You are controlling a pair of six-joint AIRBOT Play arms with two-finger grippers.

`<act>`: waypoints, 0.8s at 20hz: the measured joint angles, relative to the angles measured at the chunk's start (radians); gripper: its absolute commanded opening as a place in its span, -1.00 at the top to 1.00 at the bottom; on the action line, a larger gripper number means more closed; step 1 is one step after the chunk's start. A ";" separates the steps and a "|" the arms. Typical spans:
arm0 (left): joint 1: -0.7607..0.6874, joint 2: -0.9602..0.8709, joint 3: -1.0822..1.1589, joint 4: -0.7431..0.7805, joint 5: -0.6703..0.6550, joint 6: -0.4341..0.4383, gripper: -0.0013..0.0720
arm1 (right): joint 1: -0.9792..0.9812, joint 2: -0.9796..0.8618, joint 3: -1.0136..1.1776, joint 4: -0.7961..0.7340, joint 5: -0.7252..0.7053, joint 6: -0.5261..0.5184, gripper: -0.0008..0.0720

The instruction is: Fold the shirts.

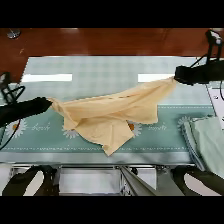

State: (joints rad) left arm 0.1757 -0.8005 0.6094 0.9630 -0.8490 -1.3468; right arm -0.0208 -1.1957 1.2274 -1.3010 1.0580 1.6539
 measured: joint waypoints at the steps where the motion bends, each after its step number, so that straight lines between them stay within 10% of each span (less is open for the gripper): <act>1: -0.010 -0.071 0.025 -0.008 0.015 0.000 -0.59 | -0.019 -0.047 0.019 0.043 -0.005 -0.004 -0.31; 2: -0.014 -0.140 0.061 -0.013 0.013 0.000 -0.96 | -0.041 -0.093 0.043 0.091 -0.009 -0.008 -0.74; 9: 0.123 -0.393 0.304 0.011 -0.254 0.016 -0.95 | -0.294 -0.162 0.148 0.162 0.233 -0.105 -0.73; 16: 0.083 -0.425 0.095 -0.158 -0.371 0.136 -0.95 | -0.423 -0.040 -0.212 0.212 0.208 -0.186 -0.73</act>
State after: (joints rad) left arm 0.2588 -1.2255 0.7044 0.8047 -1.2198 -1.2106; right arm -0.4442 -1.2358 1.0153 -1.0893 1.2655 1.4681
